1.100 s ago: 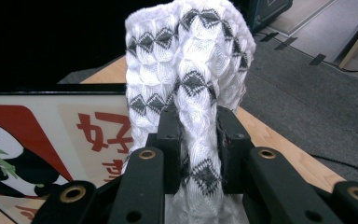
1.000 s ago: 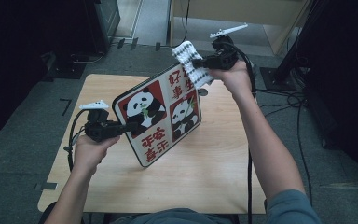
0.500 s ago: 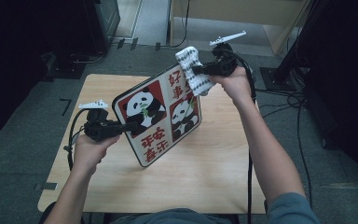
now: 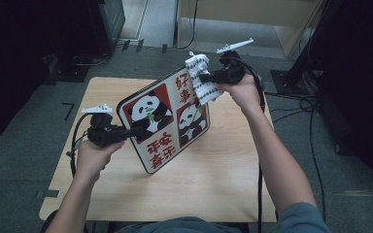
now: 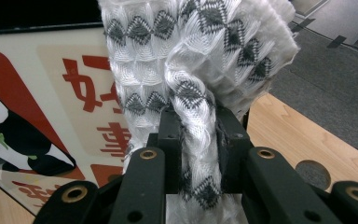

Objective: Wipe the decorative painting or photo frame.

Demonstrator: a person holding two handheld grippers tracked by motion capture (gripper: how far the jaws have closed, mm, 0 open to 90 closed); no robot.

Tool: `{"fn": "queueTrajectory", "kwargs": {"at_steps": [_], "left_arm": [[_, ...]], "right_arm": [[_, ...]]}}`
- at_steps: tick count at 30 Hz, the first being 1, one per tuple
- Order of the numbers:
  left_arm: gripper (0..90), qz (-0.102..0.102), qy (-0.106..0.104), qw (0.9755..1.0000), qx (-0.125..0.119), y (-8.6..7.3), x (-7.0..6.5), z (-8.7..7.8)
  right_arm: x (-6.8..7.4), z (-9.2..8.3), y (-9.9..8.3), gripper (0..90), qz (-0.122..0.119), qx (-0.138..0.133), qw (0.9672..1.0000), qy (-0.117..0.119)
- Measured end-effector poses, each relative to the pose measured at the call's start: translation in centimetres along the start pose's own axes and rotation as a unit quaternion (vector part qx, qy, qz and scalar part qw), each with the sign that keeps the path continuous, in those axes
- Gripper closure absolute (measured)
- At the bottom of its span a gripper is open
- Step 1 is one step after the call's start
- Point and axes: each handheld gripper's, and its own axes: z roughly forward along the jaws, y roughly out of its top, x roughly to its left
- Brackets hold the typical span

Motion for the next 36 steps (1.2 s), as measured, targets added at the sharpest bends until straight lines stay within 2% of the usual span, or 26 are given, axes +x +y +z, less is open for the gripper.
{"fn": "queueTrajectory", "kwargs": {"at_steps": [27, 36], "left_arm": [[76.9, 0.004, -0.004, 1.0000, 0.001, 0.0, 0.1, 0.0], [76.9, 0.004, -0.003, 1.0000, 0.001, 0.0, 0.0, 0.0]], "right_arm": [[-0.4, 1.0, -1.9, 75.9, 0.005, 0.012, 0.9999, 0.010], [-0.4, 1.3, -3.0, 75.8, 0.010, 0.007, 0.9998, 0.017]]}}
